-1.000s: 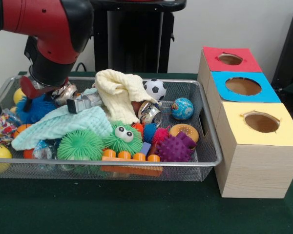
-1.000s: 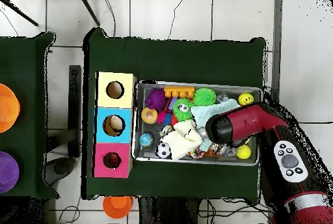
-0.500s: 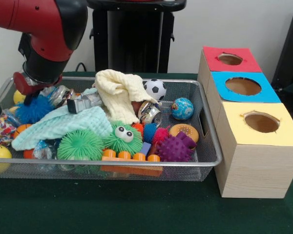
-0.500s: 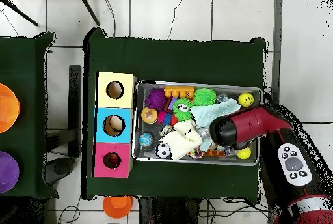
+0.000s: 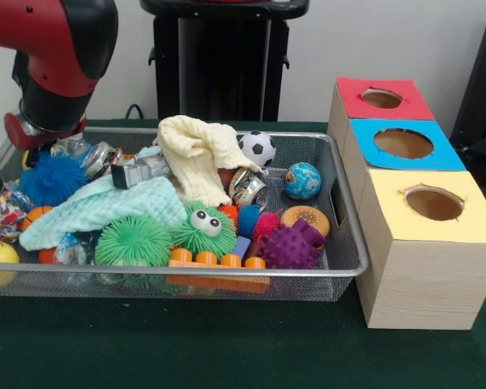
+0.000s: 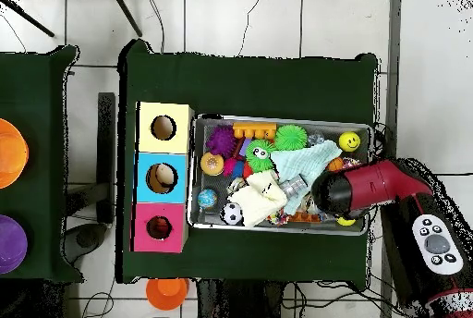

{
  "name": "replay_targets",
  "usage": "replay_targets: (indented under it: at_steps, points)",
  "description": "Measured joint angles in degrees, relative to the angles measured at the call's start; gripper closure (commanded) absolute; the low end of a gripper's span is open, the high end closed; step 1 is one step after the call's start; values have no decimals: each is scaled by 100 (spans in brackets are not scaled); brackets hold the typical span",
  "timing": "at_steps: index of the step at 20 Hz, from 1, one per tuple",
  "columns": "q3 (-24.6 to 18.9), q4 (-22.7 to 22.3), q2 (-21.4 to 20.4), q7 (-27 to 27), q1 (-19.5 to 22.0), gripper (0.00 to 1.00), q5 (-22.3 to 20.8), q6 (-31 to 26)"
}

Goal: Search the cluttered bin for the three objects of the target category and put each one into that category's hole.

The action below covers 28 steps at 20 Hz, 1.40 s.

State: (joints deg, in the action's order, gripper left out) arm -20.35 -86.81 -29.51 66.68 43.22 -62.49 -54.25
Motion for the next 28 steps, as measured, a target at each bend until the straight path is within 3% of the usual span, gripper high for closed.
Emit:
replay_targets:
  at_steps: [5,9,18,21,28]
  points:
    - [-60,-122,-8,0,249,100,129,197]
    - [-333,-439,-225,0,666,100,518,534]
    - [-1102,-1459,-1321,0,1604,100,1565,879]
    - [-1411,-1829,-1885,0,1830,100,1928,878]
    - [-1682,-2130,-2431,0,1705,100,2104,920]
